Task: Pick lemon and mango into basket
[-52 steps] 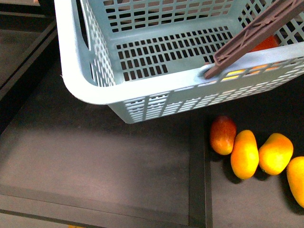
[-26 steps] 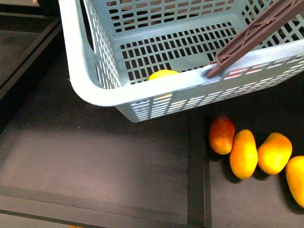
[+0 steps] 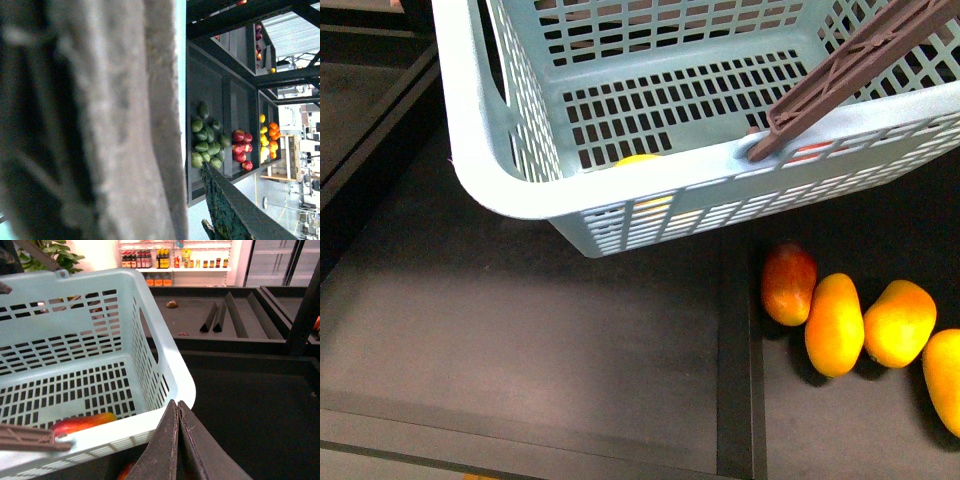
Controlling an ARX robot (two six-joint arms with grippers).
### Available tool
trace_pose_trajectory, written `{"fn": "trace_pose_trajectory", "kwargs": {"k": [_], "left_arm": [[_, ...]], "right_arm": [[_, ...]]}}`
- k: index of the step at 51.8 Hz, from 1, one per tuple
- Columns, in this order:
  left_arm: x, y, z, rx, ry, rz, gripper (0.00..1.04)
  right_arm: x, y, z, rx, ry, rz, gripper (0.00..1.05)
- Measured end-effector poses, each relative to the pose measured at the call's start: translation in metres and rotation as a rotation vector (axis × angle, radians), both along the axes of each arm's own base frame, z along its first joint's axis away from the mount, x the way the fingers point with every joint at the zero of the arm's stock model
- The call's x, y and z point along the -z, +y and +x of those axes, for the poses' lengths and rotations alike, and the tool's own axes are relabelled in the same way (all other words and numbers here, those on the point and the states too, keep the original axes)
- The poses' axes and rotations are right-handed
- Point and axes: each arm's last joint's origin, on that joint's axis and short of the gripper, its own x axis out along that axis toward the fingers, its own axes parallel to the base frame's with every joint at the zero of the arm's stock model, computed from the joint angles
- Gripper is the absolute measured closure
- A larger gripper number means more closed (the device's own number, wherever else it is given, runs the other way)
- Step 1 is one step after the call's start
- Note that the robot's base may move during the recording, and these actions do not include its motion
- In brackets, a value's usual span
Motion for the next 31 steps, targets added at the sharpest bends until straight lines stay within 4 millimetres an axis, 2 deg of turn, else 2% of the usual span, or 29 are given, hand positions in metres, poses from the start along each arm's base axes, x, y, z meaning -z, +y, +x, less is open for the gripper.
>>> {"fn": "trace_pose_trajectory", "kwargs": {"k": [31], "left_arm": [[0.000,0.001,0.000,0.000,0.000,0.000,0.78]], "right_arm": [[0.024,0.000,-0.032,0.000,0.000,0.000,1.03]]}}
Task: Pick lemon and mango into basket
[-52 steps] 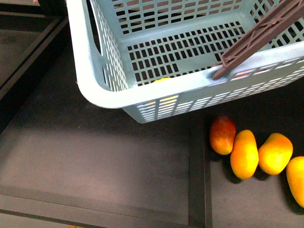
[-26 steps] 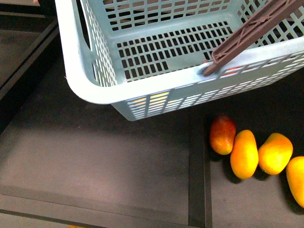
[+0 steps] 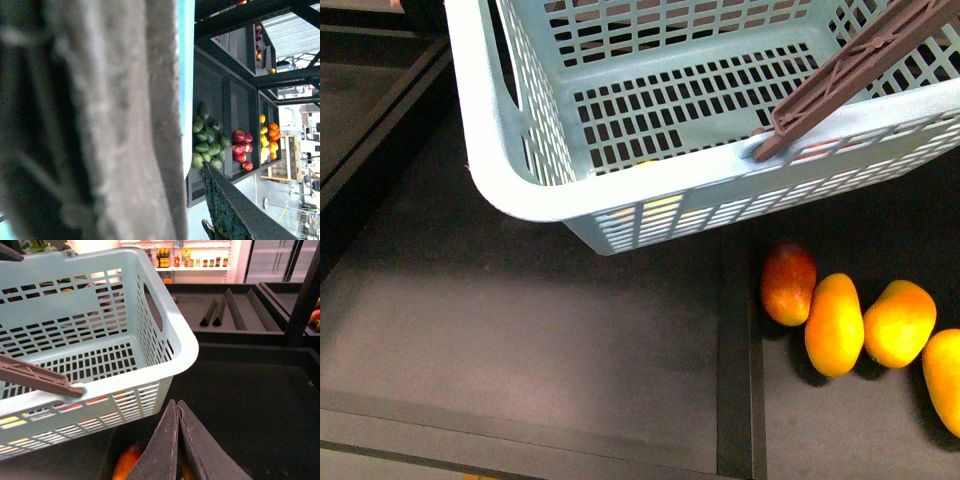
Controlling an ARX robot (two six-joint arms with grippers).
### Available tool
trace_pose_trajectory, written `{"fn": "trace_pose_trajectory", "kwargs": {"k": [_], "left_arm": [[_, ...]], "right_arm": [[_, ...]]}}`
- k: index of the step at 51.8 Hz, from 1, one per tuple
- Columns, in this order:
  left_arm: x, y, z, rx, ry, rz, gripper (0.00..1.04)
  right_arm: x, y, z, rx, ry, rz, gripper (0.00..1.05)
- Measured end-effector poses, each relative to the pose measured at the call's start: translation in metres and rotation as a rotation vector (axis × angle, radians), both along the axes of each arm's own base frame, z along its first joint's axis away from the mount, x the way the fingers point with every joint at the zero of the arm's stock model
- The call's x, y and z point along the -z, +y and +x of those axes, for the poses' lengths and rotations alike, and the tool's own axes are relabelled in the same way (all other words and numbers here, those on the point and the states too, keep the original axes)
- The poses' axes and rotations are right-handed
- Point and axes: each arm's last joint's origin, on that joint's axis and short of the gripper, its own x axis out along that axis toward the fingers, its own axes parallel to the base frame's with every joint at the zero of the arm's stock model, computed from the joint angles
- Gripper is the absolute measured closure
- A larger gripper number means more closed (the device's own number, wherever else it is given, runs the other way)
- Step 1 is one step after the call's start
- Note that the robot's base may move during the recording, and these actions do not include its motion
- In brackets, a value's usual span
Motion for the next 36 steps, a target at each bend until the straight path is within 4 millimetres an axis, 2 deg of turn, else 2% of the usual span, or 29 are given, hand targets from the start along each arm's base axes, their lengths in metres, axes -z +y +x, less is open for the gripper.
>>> {"fn": "trace_pose_trajectory", "kwargs": {"k": [10,36], "left_arm": [[0.000,0.000,0.000,0.000,0.000,0.000,0.78],[0.000,0.000,0.000,-0.001,0.000,0.000,0.78]], "right_arm": [[0.005,0.000,-0.006,-0.001,-0.015,0.000,1.03],[0.004,0.000,-0.019,0.000,-0.027,0.000,1.03]]}}
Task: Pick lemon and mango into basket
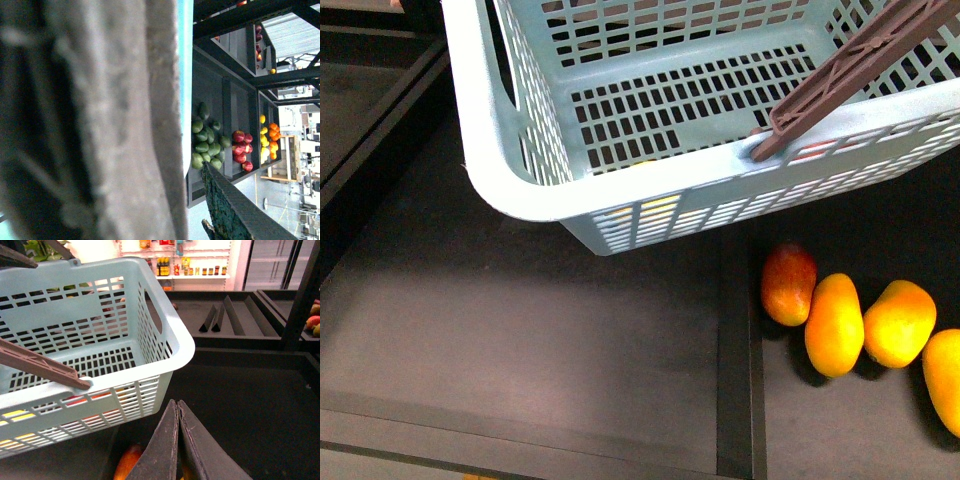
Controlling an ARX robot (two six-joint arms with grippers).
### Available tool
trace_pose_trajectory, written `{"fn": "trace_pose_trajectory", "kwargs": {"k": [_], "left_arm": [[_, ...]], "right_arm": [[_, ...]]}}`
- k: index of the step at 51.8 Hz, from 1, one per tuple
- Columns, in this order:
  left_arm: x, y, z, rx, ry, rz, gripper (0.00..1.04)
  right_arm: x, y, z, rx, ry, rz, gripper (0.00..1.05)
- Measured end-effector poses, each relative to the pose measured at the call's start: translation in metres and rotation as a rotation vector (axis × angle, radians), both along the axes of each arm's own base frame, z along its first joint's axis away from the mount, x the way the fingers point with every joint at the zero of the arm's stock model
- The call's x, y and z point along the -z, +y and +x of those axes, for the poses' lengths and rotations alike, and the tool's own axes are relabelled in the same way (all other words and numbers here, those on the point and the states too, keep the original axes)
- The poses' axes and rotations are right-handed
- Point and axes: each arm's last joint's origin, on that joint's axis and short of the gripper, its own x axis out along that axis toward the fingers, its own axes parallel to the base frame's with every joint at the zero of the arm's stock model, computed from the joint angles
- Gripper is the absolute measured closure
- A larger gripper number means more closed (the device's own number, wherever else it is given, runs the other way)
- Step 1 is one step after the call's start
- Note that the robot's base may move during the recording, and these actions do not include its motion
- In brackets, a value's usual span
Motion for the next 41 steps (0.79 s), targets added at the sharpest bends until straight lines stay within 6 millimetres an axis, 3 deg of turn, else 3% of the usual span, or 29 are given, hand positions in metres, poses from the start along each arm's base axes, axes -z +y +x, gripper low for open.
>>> {"fn": "trace_pose_trajectory", "kwargs": {"k": [14,33,41], "left_arm": [[0.000,0.000,0.000,0.000,0.001,-0.001,0.78],[0.000,0.000,0.000,-0.001,0.000,0.000,0.78],[0.000,0.000,0.000,-0.001,0.000,0.000,0.78]], "right_arm": [[0.003,0.000,-0.013,-0.001,0.007,-0.001,1.03],[0.003,0.000,-0.013,0.000,0.006,0.000,1.03],[0.003,0.000,-0.013,0.000,0.006,-0.002,0.71]]}}
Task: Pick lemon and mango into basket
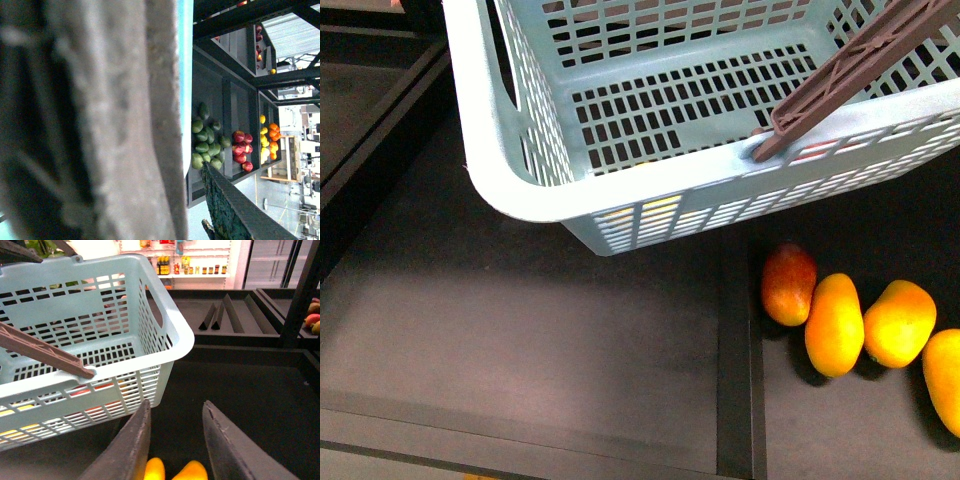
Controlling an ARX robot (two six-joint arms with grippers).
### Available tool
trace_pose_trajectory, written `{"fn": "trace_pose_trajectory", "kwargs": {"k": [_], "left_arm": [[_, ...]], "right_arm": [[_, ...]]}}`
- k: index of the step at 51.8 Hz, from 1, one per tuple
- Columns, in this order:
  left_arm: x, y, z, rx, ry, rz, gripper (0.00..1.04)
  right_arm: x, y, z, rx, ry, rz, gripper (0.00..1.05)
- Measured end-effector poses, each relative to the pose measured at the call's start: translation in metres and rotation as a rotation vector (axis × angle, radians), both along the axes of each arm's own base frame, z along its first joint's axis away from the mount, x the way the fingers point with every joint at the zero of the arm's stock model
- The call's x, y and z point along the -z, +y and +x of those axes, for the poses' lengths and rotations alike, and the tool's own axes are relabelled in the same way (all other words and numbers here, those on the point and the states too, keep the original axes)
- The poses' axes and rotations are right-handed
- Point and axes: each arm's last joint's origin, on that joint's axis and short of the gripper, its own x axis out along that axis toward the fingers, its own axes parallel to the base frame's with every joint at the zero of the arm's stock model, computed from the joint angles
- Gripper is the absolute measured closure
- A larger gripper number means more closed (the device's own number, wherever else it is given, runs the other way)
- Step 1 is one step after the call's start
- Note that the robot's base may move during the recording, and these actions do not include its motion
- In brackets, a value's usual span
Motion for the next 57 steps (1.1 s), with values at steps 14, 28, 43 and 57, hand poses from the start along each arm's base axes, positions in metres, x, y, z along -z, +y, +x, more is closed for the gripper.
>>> {"fn": "trace_pose_trajectory", "kwargs": {"k": [14,28,43,57], "left_arm": [[0.000,0.000,0.000,0.000,0.000,0.000,0.78],[0.017,0.017,0.001,-0.732,-0.096,0.070,0.81],[0.041,0.080,0.047,-0.968,-0.061,-0.033,0.97],[0.090,0.109,0.109,-1.104,0.068,-0.107,0.97]], "right_arm": [[0.000,0.000,0.000,0.000,0.000,0.000,0.20],[0.000,0.000,0.000,0.000,0.000,0.000,0.09],[0.000,0.000,0.000,0.000,-0.001,0.000,0.09],[0.000,0.000,0.000,0.000,-0.001,0.000,0.09]]}}
